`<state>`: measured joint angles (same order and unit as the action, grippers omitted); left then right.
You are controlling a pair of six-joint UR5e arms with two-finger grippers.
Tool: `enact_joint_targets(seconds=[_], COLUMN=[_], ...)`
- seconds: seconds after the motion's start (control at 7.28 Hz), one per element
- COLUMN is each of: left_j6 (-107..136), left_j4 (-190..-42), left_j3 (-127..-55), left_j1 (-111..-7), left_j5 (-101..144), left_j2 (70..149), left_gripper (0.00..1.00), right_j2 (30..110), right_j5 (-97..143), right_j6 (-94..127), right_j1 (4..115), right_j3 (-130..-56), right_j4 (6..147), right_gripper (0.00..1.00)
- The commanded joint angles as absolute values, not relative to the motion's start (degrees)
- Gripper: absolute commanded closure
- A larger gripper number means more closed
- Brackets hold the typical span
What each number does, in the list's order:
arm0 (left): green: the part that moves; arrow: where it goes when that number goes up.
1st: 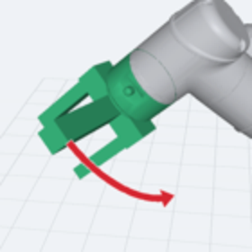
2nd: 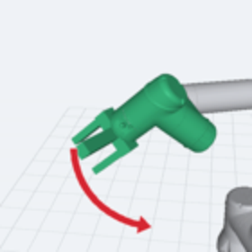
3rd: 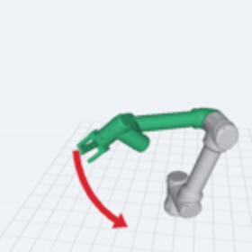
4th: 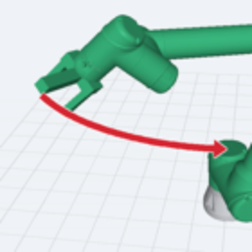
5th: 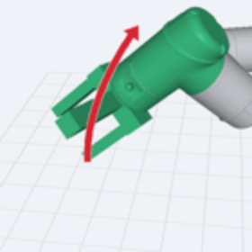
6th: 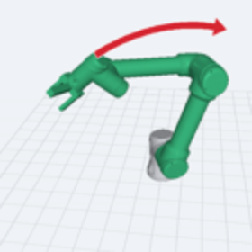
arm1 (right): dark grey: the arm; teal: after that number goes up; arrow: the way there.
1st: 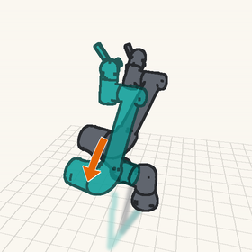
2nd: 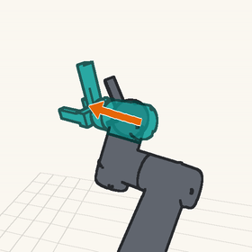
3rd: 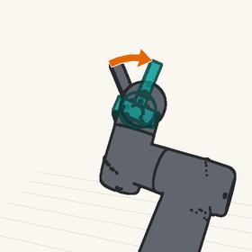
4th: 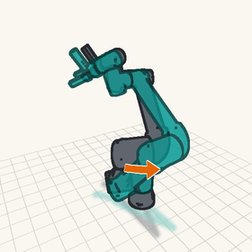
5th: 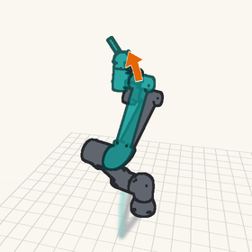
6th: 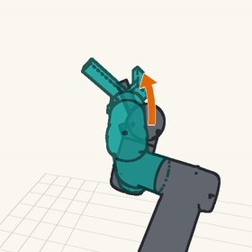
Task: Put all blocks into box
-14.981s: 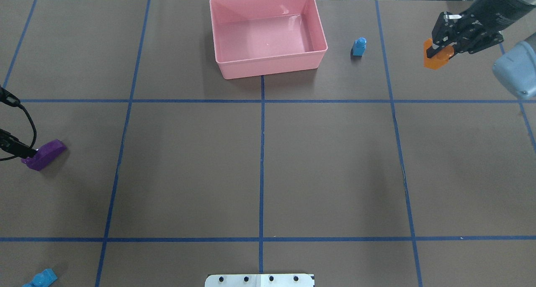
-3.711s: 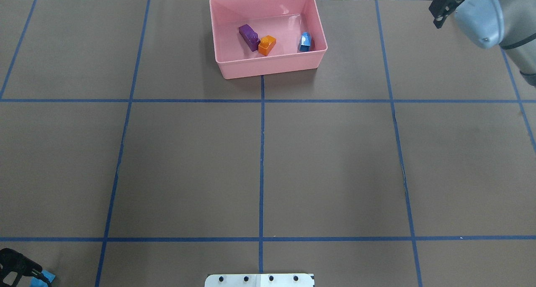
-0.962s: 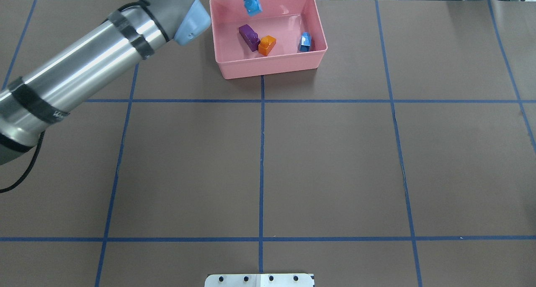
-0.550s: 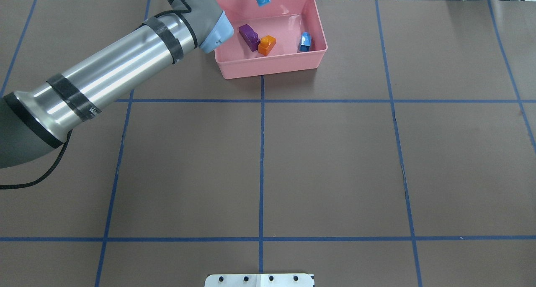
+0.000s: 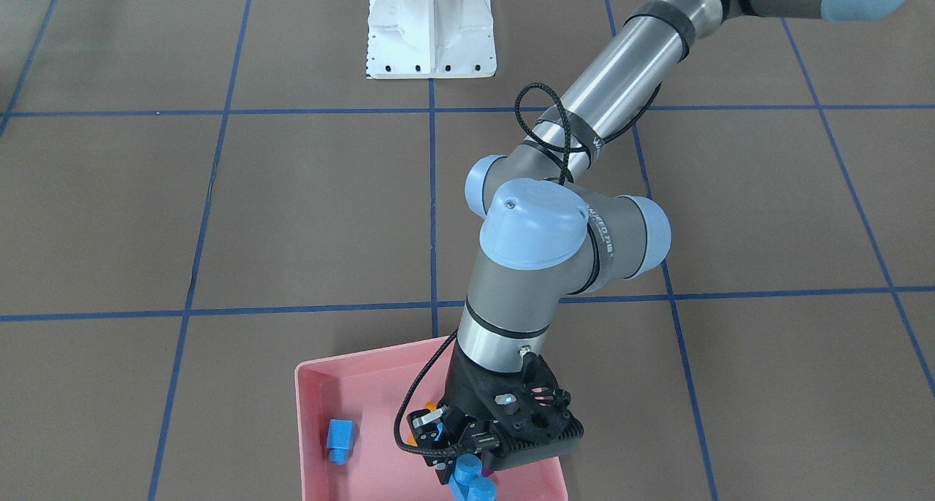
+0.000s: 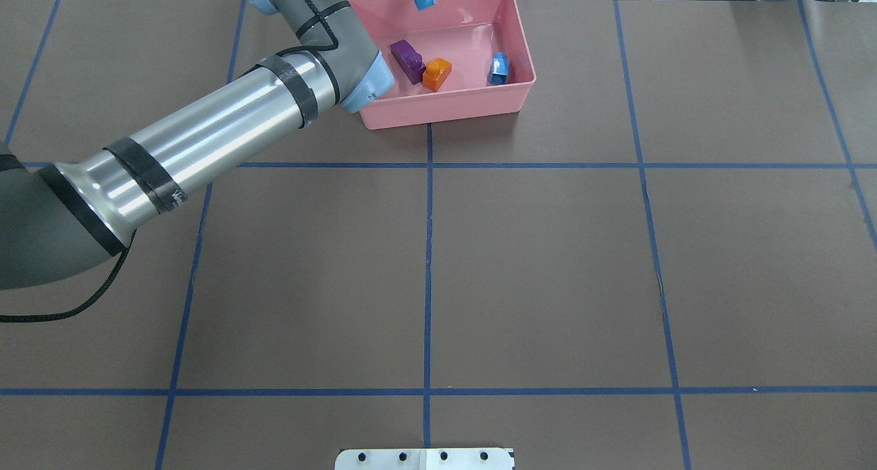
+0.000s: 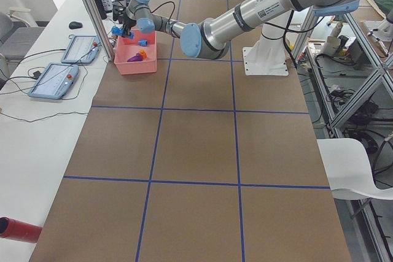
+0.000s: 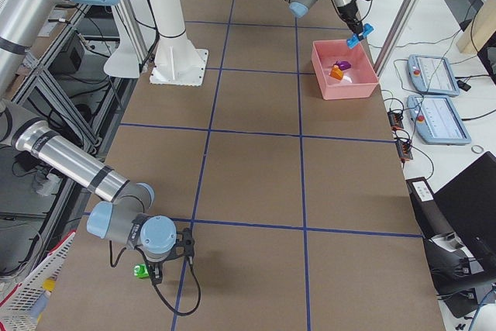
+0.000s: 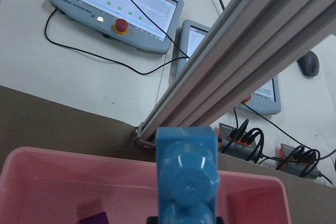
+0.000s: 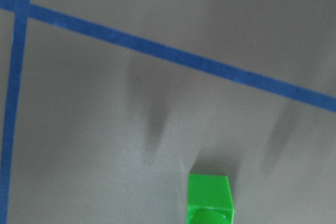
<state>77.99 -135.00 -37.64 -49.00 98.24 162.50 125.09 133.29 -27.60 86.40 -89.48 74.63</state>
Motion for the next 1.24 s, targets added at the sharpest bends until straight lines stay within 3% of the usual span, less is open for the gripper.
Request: enact_joint_targets(seconds=[0.0, 0.27, 0.41, 0.55, 0.69, 0.82, 0.96, 1.1], left_j6=[77.96, 77.96, 77.96, 77.26, 77.26, 77.26, 77.08, 77.08], left_j4=[-135.09, -135.09, -135.09, -135.09, -135.09, -135.09, -135.09, -135.09], left_j3=[-37.35, -37.00, -36.48, -36.39, -36.39, -36.47, -36.47, -36.56], left_j1=[-46.86, -46.85, -46.76, -46.67, -46.67, -46.67, -46.67, -46.67], left_j5=[94.50, 93.70, 93.34, 93.25, 93.34, 93.34, 93.34, 93.34], left_j2=[162.51, 162.51, 162.51, 162.51, 162.51, 162.51, 162.51, 162.51], left_gripper=[1.00, 1.00, 0.79, 0.01, 0.00, 0.00, 0.00, 0.00], right_j2=[126.91, 125.08, 124.02, 123.23, 123.14, 123.13, 123.13, 123.22], right_j5=[132.02, 131.66, 131.40, 131.22, 131.22, 131.39, 131.40, 131.48], right_j6=[-27.34, -25.94, -25.93, -25.93, -25.93, -26.01, -25.93, -26.01], right_j1=[86.40, 86.40, 86.31, 86.31, 86.31, 86.31, 86.40, 86.40], right_j3=[-87.03, -85.44, -84.39, -83.68, -83.58, -82.97, -82.10, -82.09], right_j4=[72.69, 71.46, 71.37, 71.37, 71.45, 71.19, 70.58, 70.40], right_gripper=[0.01, 0.02, 0.03, 0.07, 0.27, 0.61, 0.84, 1.00])
